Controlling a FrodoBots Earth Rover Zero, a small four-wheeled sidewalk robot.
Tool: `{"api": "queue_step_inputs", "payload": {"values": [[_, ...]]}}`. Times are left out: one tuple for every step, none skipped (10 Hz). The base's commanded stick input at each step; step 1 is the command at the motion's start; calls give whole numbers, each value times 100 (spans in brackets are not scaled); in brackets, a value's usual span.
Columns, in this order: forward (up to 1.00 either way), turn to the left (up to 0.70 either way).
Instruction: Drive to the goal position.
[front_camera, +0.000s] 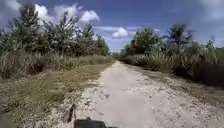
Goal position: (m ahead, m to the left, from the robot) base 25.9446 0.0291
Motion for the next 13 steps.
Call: {"api": "queue_step_inputs", "payload": {"values": [[85, 0], [85, 0], [85, 0], [85, 0], [85, 0], [85, 0], [85, 0], [85, 0], [85, 0], [85, 0], [85, 0], [85, 0], [85, 0]]}}
